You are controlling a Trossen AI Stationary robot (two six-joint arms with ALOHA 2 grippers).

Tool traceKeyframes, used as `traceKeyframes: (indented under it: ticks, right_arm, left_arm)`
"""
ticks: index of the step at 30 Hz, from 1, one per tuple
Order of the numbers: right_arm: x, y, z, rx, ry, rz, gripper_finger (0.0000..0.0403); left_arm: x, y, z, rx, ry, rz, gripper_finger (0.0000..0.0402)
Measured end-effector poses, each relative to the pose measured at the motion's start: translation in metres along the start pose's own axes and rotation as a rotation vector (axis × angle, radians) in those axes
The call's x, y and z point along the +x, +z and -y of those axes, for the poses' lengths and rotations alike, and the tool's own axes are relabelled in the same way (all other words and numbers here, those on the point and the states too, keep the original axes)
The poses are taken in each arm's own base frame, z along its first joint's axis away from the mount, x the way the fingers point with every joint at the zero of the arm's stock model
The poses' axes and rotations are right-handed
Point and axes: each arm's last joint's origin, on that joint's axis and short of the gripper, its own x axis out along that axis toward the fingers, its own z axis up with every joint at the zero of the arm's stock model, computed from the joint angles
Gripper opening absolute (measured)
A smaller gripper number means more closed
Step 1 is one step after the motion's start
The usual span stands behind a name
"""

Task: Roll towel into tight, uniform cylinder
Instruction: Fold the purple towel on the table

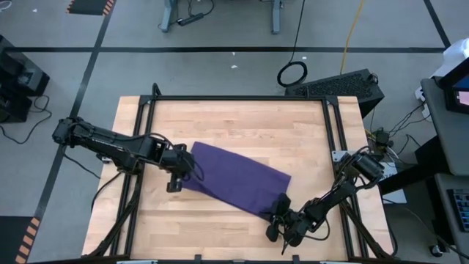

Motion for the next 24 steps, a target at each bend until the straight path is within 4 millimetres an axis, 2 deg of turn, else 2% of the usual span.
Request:
traceKeyframes:
  ticks: [5, 10, 16, 19, 24]
  right_arm:
    - [-0.001, 0.001, -0.002, 0.002, 0.022, -0.013, 0.0010]
    - [-0.001, 0.001, -0.002, 0.003, 0.028, -0.017, 0.0006]
    - [0.000, 0.001, -0.003, 0.001, 0.036, -0.018, 0.0004]
    - [-0.001, 0.001, -0.004, -0.003, 0.045, -0.023, 0.0004]
    - [-0.011, 0.009, -0.007, -0.012, 0.079, -0.093, 0.0004]
  left_arm:
    - [0.000, -0.005, 0.004, 0.018, -0.014, -0.043, 0.0052]
    - [0.000, -0.008, 0.013, 0.043, -0.101, -0.079, 0.0110]
    - [0.001, -0.009, 0.018, 0.018, -0.009, -0.052, 0.0175]
    - [0.008, -0.015, 0.023, -0.020, 0.051, -0.033, 0.0183]
    - [0.034, -0.037, 0.038, -0.050, 0.075, 0.020, 0.0185]
